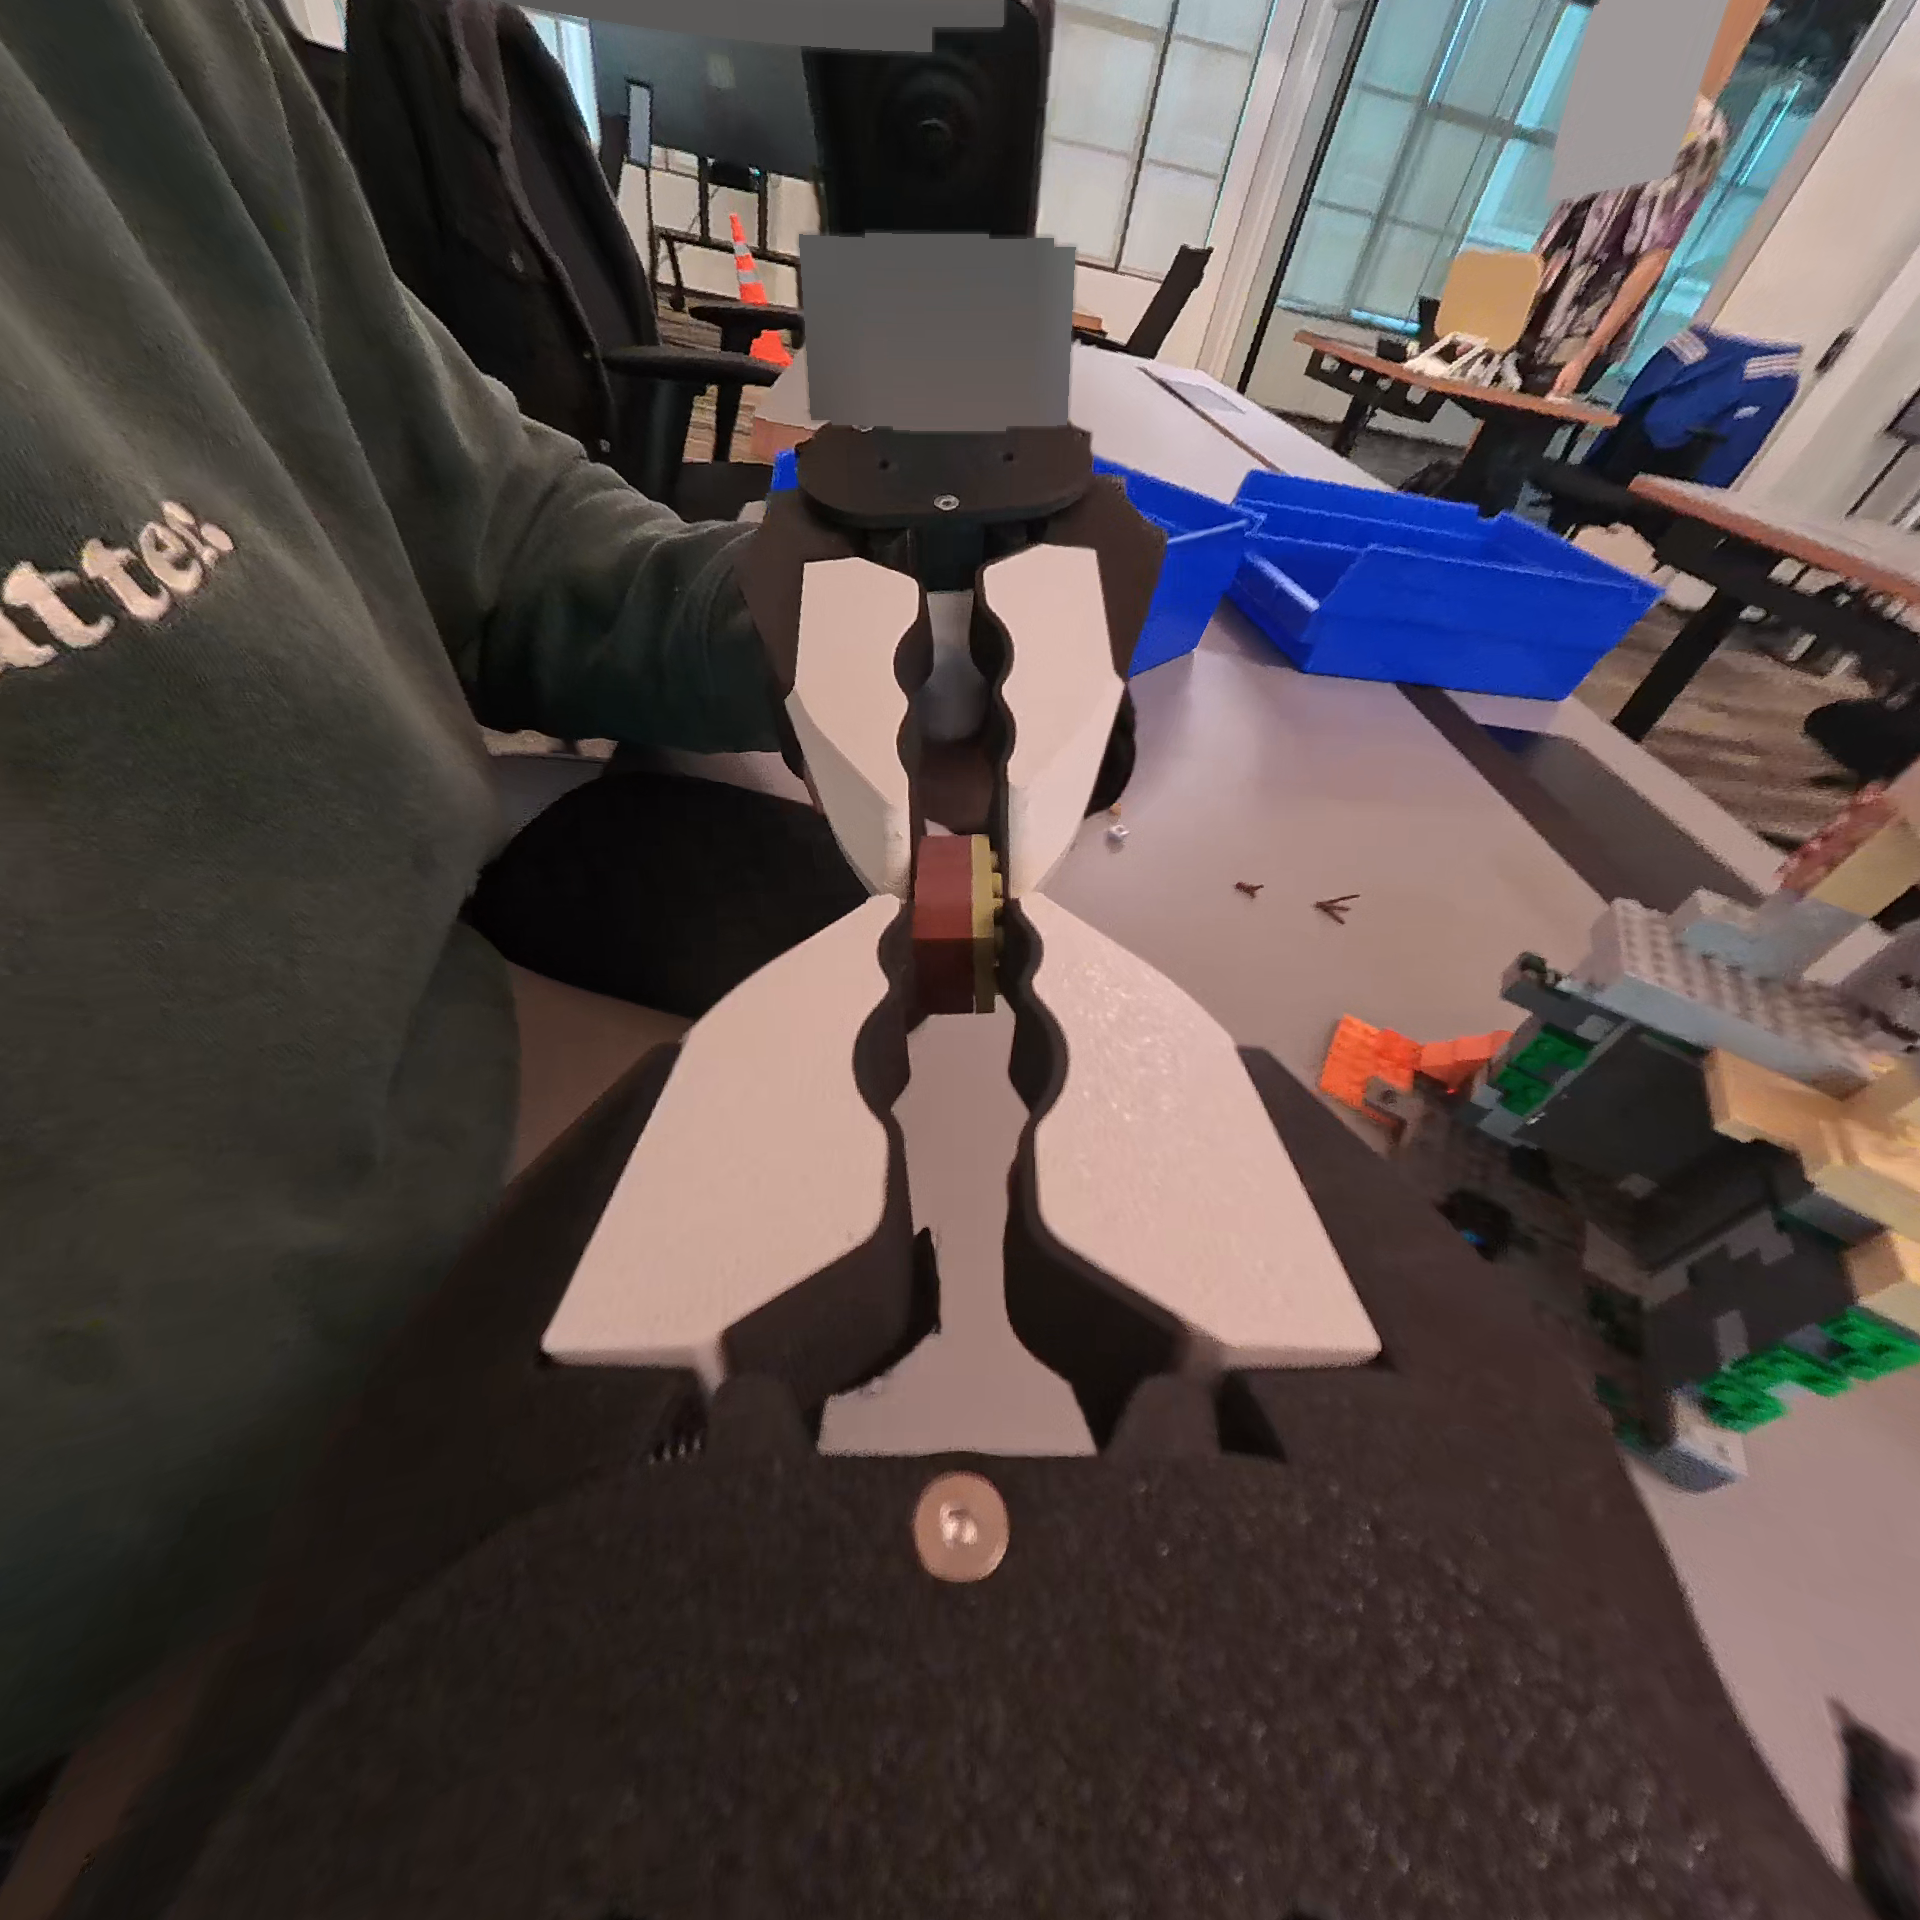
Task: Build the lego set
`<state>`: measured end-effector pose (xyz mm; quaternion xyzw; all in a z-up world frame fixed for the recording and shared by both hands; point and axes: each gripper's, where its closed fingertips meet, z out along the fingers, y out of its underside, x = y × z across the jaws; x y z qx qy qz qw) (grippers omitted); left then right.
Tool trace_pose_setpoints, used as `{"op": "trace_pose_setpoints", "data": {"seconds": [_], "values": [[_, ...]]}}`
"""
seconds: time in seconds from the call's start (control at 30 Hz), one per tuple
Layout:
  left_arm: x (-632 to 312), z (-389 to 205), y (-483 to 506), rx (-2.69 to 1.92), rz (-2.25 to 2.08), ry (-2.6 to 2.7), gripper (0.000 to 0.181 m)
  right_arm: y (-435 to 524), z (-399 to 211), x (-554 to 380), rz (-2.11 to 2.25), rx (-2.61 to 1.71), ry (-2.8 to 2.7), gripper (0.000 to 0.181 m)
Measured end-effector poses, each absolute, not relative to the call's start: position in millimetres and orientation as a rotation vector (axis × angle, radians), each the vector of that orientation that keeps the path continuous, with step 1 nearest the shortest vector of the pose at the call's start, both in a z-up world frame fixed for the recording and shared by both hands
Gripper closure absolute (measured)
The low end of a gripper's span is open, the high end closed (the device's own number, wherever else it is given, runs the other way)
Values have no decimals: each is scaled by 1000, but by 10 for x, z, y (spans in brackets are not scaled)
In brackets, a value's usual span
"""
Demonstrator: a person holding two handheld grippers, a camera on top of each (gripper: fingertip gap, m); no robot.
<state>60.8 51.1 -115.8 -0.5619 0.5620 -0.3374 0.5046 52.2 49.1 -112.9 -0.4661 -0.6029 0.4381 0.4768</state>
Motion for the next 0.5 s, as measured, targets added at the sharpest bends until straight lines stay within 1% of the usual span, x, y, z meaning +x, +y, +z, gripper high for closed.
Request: {"op": "trace_pose_setpoints", "data": {"seconds": [0.2, 0.33, 0.37, 0.4, 0.5], "values": [[605, -1226, 520, -1360, -795, 1359, 166, 490, -1183, 524, 1064, -1170, -1470, 165], [611, -1215, 499, -1348, -820, 1343, 166, 504, -1216, 549, 1017, -1173, -1491, 161], [609, -1214, 500, -1345, -816, 1342, 166, 502, -1204, 553, 1024, -1171, -1480, 161], [611, -1228, 503, -1347, -804, 1347, 166, 488, -1193, 553, 1031, -1164, -1478, 165], [607, -1220, 507, -1350, -824, 1330, 166, 498, -1180, 545, 979, -1149, -1480, 166]]}}
